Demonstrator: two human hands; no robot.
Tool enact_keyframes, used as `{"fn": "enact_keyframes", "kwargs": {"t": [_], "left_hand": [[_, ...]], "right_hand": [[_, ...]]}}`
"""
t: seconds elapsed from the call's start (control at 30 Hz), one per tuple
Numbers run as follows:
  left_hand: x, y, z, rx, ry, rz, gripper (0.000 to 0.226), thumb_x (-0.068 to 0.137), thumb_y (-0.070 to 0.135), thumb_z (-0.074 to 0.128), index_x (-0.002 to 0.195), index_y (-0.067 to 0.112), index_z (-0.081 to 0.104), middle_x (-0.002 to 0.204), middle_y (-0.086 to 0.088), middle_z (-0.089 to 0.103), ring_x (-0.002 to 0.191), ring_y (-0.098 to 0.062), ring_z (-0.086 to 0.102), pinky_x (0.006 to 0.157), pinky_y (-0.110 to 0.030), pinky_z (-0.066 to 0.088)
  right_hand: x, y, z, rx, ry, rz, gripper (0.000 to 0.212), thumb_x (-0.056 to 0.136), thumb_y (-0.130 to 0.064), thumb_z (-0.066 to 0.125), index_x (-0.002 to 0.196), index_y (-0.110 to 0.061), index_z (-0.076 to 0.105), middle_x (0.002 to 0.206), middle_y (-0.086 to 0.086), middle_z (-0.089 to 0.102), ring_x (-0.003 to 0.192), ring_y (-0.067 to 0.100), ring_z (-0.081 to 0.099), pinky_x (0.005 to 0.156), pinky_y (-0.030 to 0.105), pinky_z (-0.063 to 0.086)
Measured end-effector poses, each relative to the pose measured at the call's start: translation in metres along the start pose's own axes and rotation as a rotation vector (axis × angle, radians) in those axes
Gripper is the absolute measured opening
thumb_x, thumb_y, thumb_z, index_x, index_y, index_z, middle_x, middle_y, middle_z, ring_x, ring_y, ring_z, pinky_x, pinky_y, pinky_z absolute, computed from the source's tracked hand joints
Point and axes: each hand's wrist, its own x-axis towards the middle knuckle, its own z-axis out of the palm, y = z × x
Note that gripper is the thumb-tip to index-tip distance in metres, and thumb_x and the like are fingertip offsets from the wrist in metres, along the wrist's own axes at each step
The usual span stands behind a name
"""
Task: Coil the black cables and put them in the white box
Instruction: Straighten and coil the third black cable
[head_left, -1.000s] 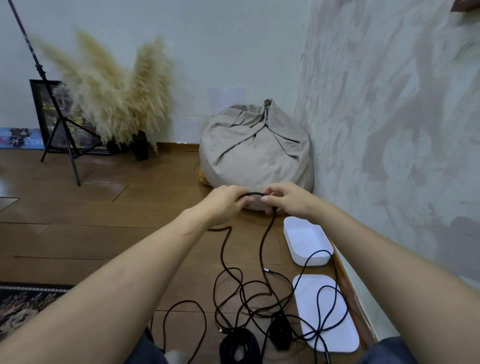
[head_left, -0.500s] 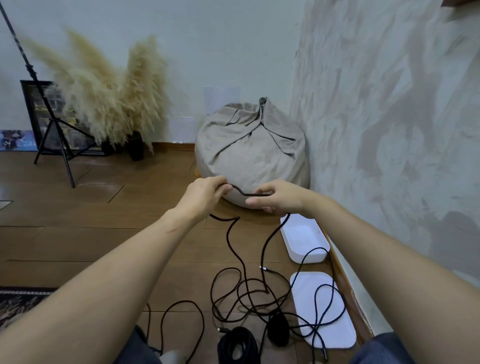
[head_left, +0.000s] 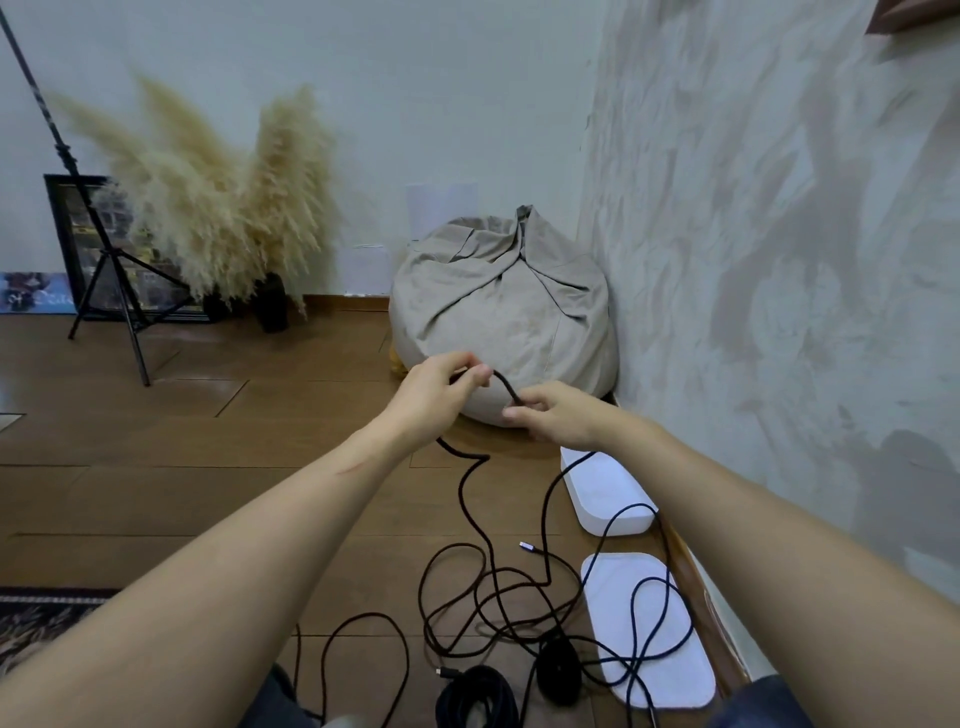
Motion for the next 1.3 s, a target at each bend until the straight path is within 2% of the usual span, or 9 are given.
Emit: {"fn": "enact_keyframes", "kwargs": {"t": [0.2,0.37,0.43,0.67,0.77,0.87,0.97,1.13,1.3], "left_hand": [[0.002,-0.024,-0.028,-0.031,-0.076,-0.067,0.037,0.099,0.051,0.057,0.08,0.024,0.073,0.058,0.013,0.044,0.048,-0.003,0.038,0.056,-0.027,0.035],[0.004,-0.015,-0.018,0.131,-0.038,0.029,0.032,0.1,0.046,0.057,0.076,0.028,0.067,0.062,0.003,0.052,0.058,-0.013,0.046,0.059,-0.033,0.038],[0.004,-0.007,-0.012,0.136,-0.029,0.073,0.031,0.1,0.047,0.057,0.077,0.029,0.066,0.061,0.004,0.053,0.057,-0.013,0.045,0.058,-0.033,0.037],[0.008,-0.031,-0.041,0.196,0.028,-0.026,0.038,0.095,0.054,0.062,0.073,0.024,0.069,0.062,0.007,0.057,0.061,-0.012,0.051,0.06,-0.032,0.04],[0.01,-0.028,-0.046,0.225,0.1,0.019,0.034,0.095,0.056,0.06,0.079,0.027,0.07,0.068,0.006,0.064,0.068,-0.015,0.059,0.062,-0.034,0.045],[0.011,-0.007,-0.036,0.195,0.077,0.108,0.029,0.095,0.054,0.062,0.08,0.03,0.067,0.068,0.005,0.063,0.067,-0.016,0.058,0.063,-0.033,0.046],[0.011,0.0,-0.032,0.185,0.081,0.149,0.027,0.096,0.053,0.061,0.08,0.031,0.067,0.068,0.002,0.062,0.068,-0.02,0.058,0.063,-0.035,0.046],[0.007,-0.015,-0.035,0.234,0.003,0.111,0.02,0.099,0.05,0.057,0.087,0.038,0.069,0.075,0.005,0.065,0.075,-0.018,0.059,0.072,-0.038,0.049],[0.005,-0.004,-0.024,0.353,-0.105,0.166,0.022,0.102,0.043,0.055,0.101,0.03,0.073,0.072,0.013,0.062,0.07,-0.002,0.054,0.064,-0.024,0.04]], "right_hand": [[-0.004,0.032,-0.037,-0.155,0.351,0.061,0.025,0.099,-0.036,0.052,0.082,-0.031,0.07,0.071,-0.006,0.059,0.076,0.018,0.056,0.075,0.038,0.046],[-0.004,0.017,-0.027,-0.096,0.167,0.049,0.021,0.094,-0.042,0.064,0.113,-0.033,0.066,0.091,-0.009,0.064,0.088,0.007,0.059,0.081,0.029,0.048],[-0.003,0.001,-0.02,-0.053,0.148,-0.041,0.018,0.097,-0.039,0.062,0.107,-0.027,0.07,0.077,-0.017,0.06,0.075,-0.004,0.056,0.071,0.02,0.041],[-0.011,0.028,-0.044,-0.286,0.497,0.085,0.021,0.1,-0.042,0.054,0.09,-0.034,0.071,0.083,-0.012,0.065,0.089,0.018,0.059,0.068,0.032,0.037],[-0.006,0.027,-0.043,-0.192,0.407,0.072,0.009,0.095,-0.042,0.061,0.099,-0.036,0.065,0.087,-0.008,0.065,0.09,0.02,0.061,0.071,0.033,0.041],[-0.001,0.006,-0.034,-0.01,0.325,0.023,0.041,0.088,-0.05,0.07,0.119,-0.026,0.058,0.091,-0.001,0.063,0.084,0.016,0.062,0.075,0.031,0.046],[0.0,0.0,-0.032,0.203,0.414,0.017,0.047,0.09,-0.057,0.063,0.127,-0.031,0.053,0.084,0.006,0.065,0.074,0.011,0.064,0.068,0.028,0.046],[-0.006,0.017,-0.032,0.206,0.456,0.031,0.035,0.079,-0.061,0.067,0.098,-0.031,0.068,0.082,0.005,0.07,0.081,0.016,0.068,0.075,0.039,0.051],[-0.009,0.01,-0.028,0.283,0.325,-0.027,0.024,0.091,-0.035,0.073,0.1,-0.013,0.067,0.081,0.003,0.064,0.074,0.012,0.061,0.068,0.029,0.047]]}}
